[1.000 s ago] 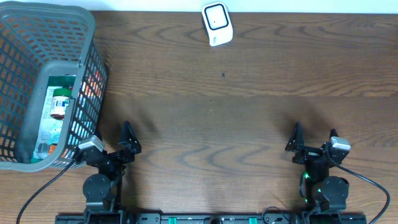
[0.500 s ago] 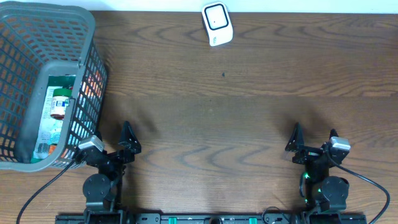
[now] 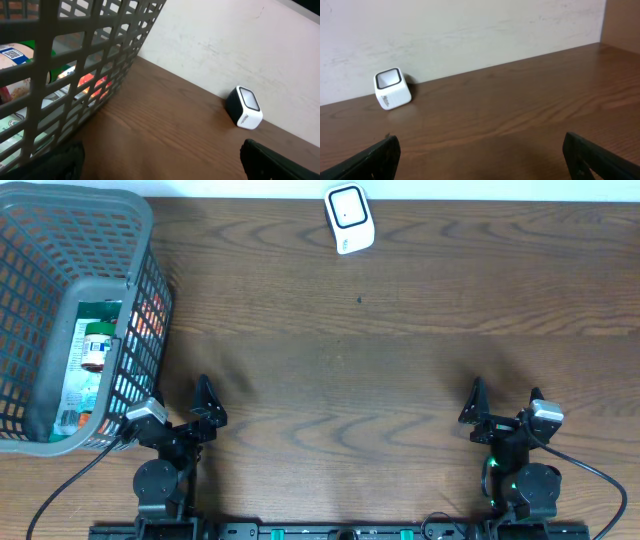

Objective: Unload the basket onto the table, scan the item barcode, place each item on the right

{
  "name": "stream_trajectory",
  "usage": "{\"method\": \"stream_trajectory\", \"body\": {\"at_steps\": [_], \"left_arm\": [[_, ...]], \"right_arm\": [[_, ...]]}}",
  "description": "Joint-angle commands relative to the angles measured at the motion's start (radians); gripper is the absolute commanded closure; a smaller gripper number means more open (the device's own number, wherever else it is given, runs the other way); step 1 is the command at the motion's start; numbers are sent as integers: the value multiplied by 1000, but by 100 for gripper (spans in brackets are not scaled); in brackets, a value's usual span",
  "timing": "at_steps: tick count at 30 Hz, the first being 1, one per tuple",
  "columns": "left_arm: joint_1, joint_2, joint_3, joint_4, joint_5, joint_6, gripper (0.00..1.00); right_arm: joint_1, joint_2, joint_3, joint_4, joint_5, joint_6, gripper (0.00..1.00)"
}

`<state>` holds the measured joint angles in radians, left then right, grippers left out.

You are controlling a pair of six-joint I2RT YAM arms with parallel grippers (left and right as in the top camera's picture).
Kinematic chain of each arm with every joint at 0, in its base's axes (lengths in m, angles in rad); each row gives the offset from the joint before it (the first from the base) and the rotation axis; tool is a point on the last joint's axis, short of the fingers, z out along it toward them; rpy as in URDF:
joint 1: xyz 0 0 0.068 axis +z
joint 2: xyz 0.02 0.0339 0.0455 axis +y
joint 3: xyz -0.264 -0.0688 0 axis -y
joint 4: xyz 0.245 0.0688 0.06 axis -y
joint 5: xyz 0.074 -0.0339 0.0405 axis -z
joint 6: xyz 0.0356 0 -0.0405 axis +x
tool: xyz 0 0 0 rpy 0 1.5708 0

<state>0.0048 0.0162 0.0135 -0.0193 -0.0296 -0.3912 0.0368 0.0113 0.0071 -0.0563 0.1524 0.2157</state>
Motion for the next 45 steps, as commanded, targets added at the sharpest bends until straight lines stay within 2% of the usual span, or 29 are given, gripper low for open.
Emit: {"method": "stream_trajectory", "body": {"at_steps": [1, 18, 23, 29, 36, 39, 45], "left_arm": [[4, 2, -10, -48, -27, 16, 0], [5, 2, -5, -48, 2, 17, 0], [5, 16, 113, -173, 40, 21, 0], [4, 150, 424, -470, 47, 73, 0], [4, 467, 884, -788, 222, 110, 0], [4, 647, 1156, -1006, 301, 157, 0], [4, 1059, 1755, -1416, 306, 216, 0]], "right_arm": [[2, 0, -2, -4, 0, -4, 1], [2, 0, -2, -4, 0, -4, 1], [2, 0, -2, -4, 0, -4, 1], [2, 0, -2, -4, 0, -4, 1], [2, 0, -2, -4, 0, -4, 1], [2, 0, -2, -4, 0, -4, 1], [2, 0, -2, -3, -1, -3, 1]]}}
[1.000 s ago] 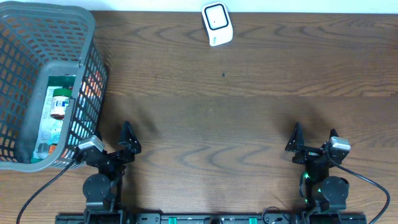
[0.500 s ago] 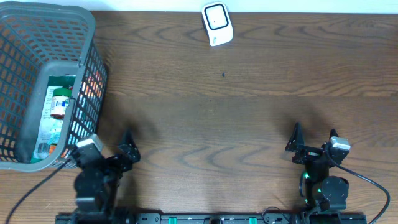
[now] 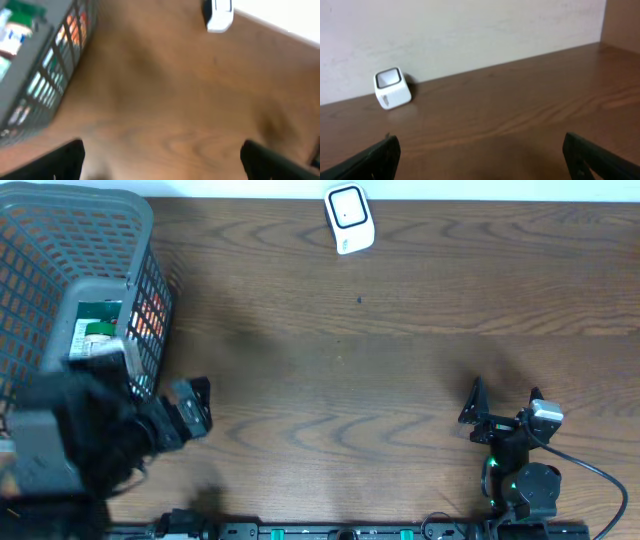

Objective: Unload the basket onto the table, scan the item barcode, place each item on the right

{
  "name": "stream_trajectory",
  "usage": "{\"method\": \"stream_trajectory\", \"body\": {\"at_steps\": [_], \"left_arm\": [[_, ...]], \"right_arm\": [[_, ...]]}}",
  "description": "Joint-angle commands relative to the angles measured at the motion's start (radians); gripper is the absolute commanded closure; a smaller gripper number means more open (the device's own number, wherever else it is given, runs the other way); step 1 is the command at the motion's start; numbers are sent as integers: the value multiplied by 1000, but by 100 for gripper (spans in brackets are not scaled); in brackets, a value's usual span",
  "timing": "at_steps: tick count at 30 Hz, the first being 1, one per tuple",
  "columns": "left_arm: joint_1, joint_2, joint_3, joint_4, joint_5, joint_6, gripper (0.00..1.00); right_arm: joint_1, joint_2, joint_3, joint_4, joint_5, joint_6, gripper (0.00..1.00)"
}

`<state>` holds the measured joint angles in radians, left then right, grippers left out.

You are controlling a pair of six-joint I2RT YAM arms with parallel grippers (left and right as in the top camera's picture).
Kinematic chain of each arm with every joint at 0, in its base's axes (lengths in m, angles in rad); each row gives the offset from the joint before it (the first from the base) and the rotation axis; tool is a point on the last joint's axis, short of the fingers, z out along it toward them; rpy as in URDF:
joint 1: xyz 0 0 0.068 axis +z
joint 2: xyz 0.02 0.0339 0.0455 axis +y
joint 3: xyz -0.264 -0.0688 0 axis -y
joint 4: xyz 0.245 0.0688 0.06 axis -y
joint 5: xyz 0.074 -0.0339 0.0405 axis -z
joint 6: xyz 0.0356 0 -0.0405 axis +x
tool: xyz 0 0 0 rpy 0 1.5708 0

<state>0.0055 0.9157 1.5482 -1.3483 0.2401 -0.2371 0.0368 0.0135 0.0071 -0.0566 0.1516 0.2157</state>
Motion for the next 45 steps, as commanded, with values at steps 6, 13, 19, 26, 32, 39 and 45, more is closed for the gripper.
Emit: {"method": "stream_trajectory", "body": {"at_steps": [6, 13, 19, 26, 32, 39, 45], "left_arm": [[3, 429, 507, -218, 37, 61, 0], [7, 535, 509, -209, 10, 61, 4], [97, 528, 509, -145, -156, 4, 7], [279, 559, 509, -107, -202, 3, 7], [480, 619, 509, -58, -208, 4, 0], [591, 670, 499, -23, -207, 104, 0], [592, 774, 498, -20, -207, 201, 0]], "right_arm": [[2, -2, -2, -3, 0, -4, 1], [2, -2, -2, -4, -16, -3, 1], [2, 1, 31, -12, -157, -111, 1], [2, 169, 308, -187, -158, -79, 1], [2, 550, 676, -404, -163, -99, 1], [2, 933, 954, -634, -240, -100, 1], [2, 1100, 969, -615, -339, -97, 1]]}}
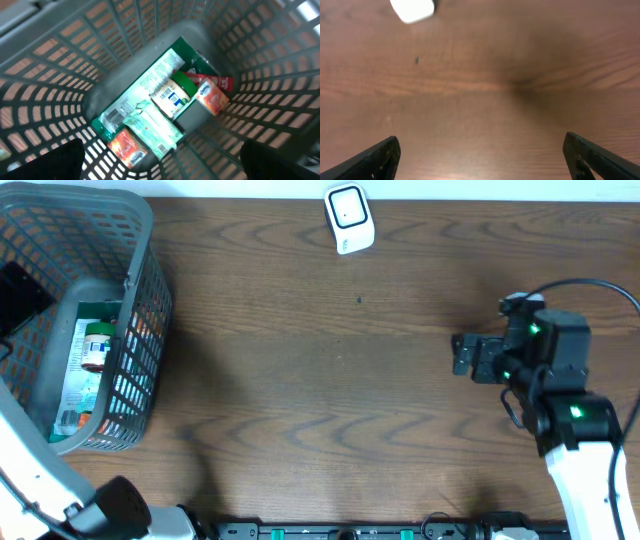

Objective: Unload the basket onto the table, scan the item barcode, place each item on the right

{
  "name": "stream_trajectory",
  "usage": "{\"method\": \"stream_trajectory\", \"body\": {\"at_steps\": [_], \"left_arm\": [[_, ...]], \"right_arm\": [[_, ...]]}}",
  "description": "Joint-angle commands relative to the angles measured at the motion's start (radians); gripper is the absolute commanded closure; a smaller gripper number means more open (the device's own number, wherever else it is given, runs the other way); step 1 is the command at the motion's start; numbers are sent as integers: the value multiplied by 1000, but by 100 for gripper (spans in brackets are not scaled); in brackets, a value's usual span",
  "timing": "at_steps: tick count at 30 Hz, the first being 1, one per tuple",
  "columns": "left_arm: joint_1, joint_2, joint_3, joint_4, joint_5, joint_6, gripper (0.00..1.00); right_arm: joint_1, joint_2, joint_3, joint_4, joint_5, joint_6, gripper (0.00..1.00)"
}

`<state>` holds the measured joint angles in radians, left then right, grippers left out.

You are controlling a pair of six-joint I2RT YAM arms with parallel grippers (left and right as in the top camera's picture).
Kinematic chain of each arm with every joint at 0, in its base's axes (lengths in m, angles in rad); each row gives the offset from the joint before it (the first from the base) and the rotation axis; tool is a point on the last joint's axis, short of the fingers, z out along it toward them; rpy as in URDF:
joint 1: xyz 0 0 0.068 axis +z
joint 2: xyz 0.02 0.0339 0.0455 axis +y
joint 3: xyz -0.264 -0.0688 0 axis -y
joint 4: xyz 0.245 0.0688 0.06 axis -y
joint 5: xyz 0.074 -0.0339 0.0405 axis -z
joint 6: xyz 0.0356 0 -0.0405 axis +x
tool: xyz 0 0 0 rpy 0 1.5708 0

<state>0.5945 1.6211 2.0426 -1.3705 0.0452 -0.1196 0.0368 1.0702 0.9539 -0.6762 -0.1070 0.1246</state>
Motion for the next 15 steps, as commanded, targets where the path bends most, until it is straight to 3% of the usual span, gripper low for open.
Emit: {"method": "stream_trajectory", "body": {"at_steps": [1, 5, 15], "left_arm": [[3, 86, 3, 2, -12, 91, 0], [3, 171, 3, 1, -12, 148, 0], [2, 427, 3, -3, -10, 149, 0]], "right_arm": [[2, 58, 22, 4, -87, -6, 1], [2, 98, 22, -10, -86, -6, 1], [2, 109, 18, -23, -85, -6, 1]]}}
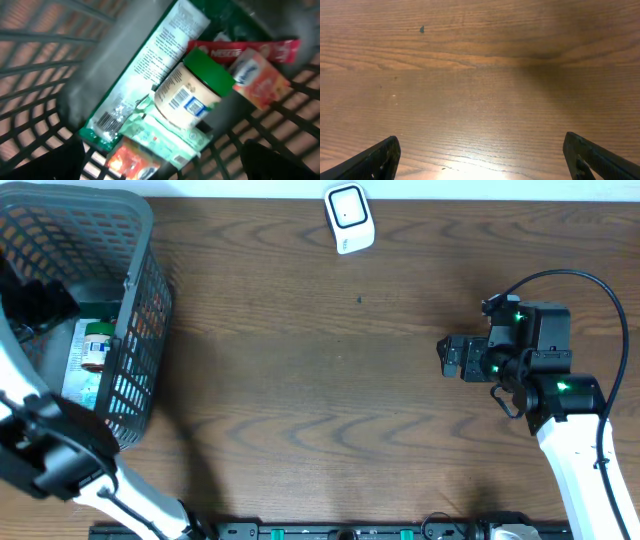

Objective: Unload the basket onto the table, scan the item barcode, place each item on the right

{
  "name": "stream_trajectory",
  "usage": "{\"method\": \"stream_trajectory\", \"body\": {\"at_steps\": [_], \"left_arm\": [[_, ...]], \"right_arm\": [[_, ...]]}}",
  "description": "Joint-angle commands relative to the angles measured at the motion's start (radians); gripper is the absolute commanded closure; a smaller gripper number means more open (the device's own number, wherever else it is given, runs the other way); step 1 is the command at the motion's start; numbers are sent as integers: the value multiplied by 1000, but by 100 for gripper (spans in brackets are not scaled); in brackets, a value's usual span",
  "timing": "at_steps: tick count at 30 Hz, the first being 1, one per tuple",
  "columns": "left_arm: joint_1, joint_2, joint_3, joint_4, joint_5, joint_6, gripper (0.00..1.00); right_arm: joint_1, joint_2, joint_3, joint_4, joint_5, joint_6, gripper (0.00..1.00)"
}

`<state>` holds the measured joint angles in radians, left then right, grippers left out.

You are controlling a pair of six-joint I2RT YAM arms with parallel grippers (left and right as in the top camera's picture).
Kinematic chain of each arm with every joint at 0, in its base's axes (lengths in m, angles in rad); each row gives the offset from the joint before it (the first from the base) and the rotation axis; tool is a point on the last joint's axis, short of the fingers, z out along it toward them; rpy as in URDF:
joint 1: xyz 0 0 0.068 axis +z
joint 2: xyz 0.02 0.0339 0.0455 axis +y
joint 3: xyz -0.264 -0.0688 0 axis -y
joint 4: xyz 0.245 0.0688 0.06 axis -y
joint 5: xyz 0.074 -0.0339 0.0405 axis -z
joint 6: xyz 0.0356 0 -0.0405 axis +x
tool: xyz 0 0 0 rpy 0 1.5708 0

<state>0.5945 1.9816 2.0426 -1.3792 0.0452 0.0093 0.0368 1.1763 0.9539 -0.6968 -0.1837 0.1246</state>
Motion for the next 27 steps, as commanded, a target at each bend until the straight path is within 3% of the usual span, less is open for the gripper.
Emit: {"method": "stream_trajectory", "body": {"at_steps": [1, 12, 27], "left_arm": [[0, 80, 3, 12, -6, 21, 0], [-53, 197, -26, 51, -5, 24, 0], [-63, 207, -191, 183, 23, 19, 0]], "right_arm": [[2, 3, 18, -3, -9, -6, 1], [2, 3, 18, -3, -9, -6, 1], [2, 3, 18, -3, -9, -6, 1]]}}
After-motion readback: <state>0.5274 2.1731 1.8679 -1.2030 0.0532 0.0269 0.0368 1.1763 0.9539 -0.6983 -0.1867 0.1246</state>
